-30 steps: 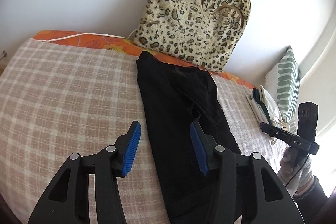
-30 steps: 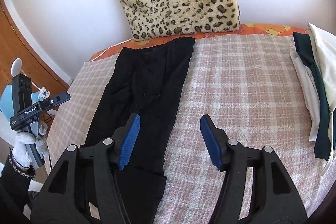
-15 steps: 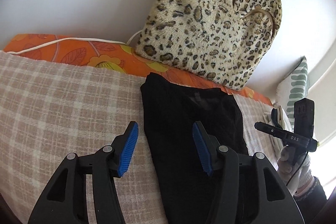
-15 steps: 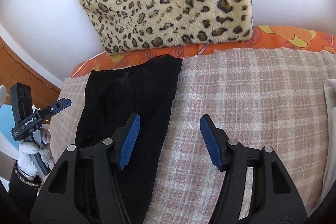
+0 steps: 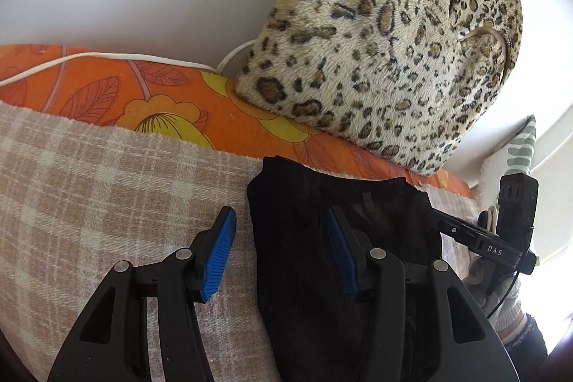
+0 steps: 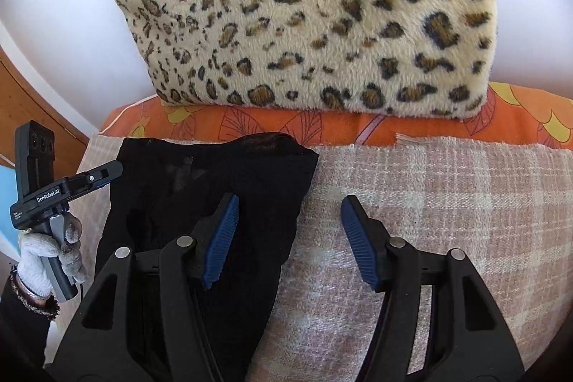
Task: Fold small clothes
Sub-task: 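Close both tools on the collar end of the folded shirt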
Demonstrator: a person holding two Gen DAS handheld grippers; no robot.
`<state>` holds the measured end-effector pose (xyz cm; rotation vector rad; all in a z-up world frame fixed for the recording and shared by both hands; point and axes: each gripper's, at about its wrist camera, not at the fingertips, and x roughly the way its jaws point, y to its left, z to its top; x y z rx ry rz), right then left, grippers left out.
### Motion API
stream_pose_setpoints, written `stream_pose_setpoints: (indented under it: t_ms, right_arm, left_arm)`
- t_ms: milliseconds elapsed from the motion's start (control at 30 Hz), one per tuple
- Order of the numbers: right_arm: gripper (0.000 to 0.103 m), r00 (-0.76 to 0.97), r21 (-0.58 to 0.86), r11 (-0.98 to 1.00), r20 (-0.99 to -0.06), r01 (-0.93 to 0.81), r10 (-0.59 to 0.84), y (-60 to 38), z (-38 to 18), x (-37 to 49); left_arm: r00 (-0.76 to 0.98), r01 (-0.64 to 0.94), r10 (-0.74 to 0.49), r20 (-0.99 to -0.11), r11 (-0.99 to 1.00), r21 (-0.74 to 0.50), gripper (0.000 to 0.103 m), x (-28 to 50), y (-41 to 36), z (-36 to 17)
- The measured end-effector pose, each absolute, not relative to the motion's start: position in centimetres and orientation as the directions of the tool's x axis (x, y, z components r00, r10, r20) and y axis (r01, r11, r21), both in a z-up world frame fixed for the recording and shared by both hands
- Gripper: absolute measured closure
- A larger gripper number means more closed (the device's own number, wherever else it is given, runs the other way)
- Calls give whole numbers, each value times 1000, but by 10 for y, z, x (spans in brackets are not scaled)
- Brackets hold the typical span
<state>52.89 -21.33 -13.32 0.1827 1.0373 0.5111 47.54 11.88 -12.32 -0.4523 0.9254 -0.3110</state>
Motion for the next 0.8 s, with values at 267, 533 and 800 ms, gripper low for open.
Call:
stream_pose_setpoints:
  t_ms: [267,533,800]
  right_arm:
    - [41,407,304,866,-787,-397,463,-178,-134,535]
    - [40,336,433,830,-769,-352,544,-185,-136,557]
    - [67,325,486,811,-748,-325,579,-184,-143,569]
  left_arm:
    - [582,82,-422,-696,881,-465,65,483,113,-124]
    - [596,53,-409,-691,879,-474,60,488,112,-123]
    - [598,75,-402,-693,889,-451,90,492,109,-128]
